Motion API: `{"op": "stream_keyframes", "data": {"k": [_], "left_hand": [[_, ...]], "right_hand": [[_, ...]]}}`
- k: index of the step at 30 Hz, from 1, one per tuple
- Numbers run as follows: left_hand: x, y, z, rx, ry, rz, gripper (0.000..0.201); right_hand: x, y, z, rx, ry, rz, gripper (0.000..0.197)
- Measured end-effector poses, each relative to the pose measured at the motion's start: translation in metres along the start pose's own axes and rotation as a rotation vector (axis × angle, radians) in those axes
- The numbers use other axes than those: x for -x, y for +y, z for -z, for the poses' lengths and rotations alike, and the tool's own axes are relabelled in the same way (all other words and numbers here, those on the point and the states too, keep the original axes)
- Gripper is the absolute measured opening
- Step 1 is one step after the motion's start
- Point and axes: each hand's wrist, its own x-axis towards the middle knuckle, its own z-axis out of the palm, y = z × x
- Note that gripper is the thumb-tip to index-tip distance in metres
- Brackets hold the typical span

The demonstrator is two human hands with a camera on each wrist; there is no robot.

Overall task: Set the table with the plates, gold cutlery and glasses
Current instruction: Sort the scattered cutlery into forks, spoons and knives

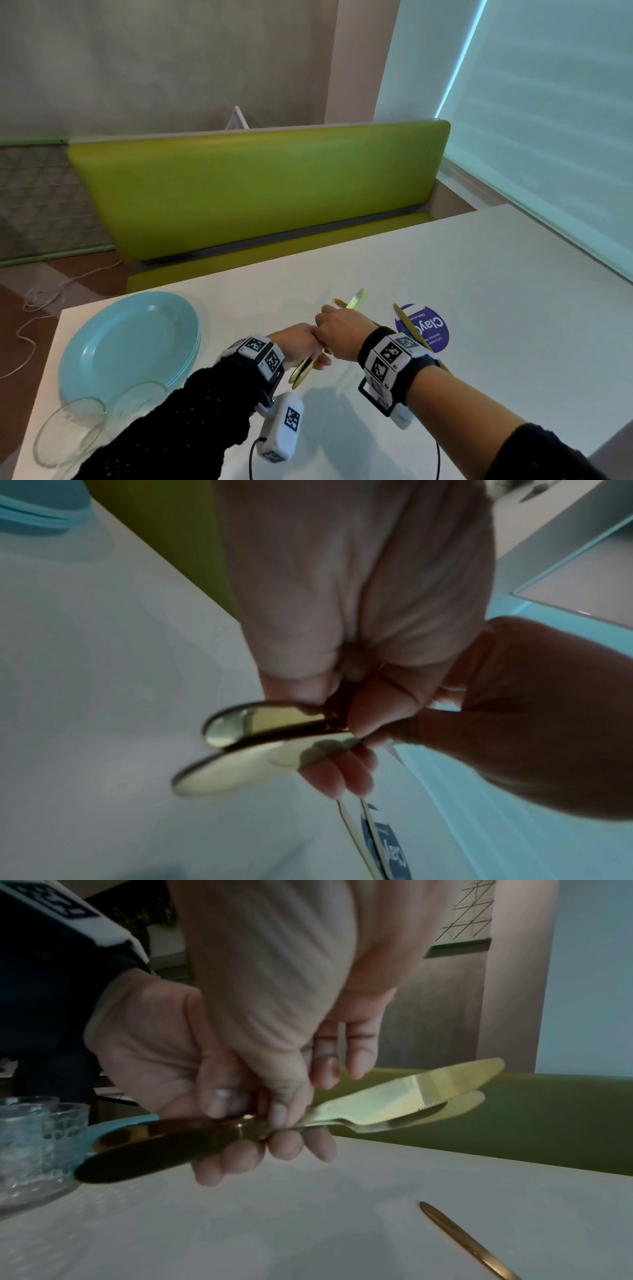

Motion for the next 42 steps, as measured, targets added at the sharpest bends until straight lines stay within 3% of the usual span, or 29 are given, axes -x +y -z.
{"op": "stream_keyframes", "data": {"k": [5,8,12,15,17,20,24,28,34,42], "left_hand": [[-0.003,0.010,-0.004,-0.008,0.035,-0.038,0.032],[-0.006,0.014,-0.006,-0.020,0.050,-0.041,0.032],[-0.015,0.018,-0.007,-0.035,0.055,-0.021,0.031],[-0.022,0.020,-0.008,-0.014,0.059,0.002,0.031],[-0.026,0.021,-0.009,0.027,0.064,0.010,0.032],[-0.033,0.023,-0.008,0.045,0.088,0.010,0.033],[-0.046,0.026,-0.003,0.018,0.165,0.021,0.037],[-0.054,0.023,0.010,0.058,0.231,0.051,0.023],[-0.064,0.010,0.024,0.097,0.272,0.109,0.021],[-0.072,0.008,0.036,0.100,0.291,0.124,0.022]], "right_hand": [[-0.002,0.011,-0.004,-0.021,0.049,0.015,0.025],[-0.001,0.016,-0.010,-0.024,0.190,0.045,0.012],[-0.003,0.028,-0.025,-0.026,0.303,0.052,0.018],[-0.005,0.032,-0.027,-0.073,0.235,0.038,0.031],[-0.009,0.036,-0.033,-0.160,0.274,-0.009,0.032],[-0.009,0.046,-0.035,-0.234,0.370,-0.060,0.012],[-0.013,0.077,-0.043,-0.415,0.255,-0.387,0.025],[-0.015,0.102,-0.065,-0.478,0.125,-0.613,0.028],[-0.028,0.107,-0.097,-0.365,-0.060,-0.670,0.029],[-0.040,0.105,-0.112,-0.297,-0.111,-0.737,0.024]]}}
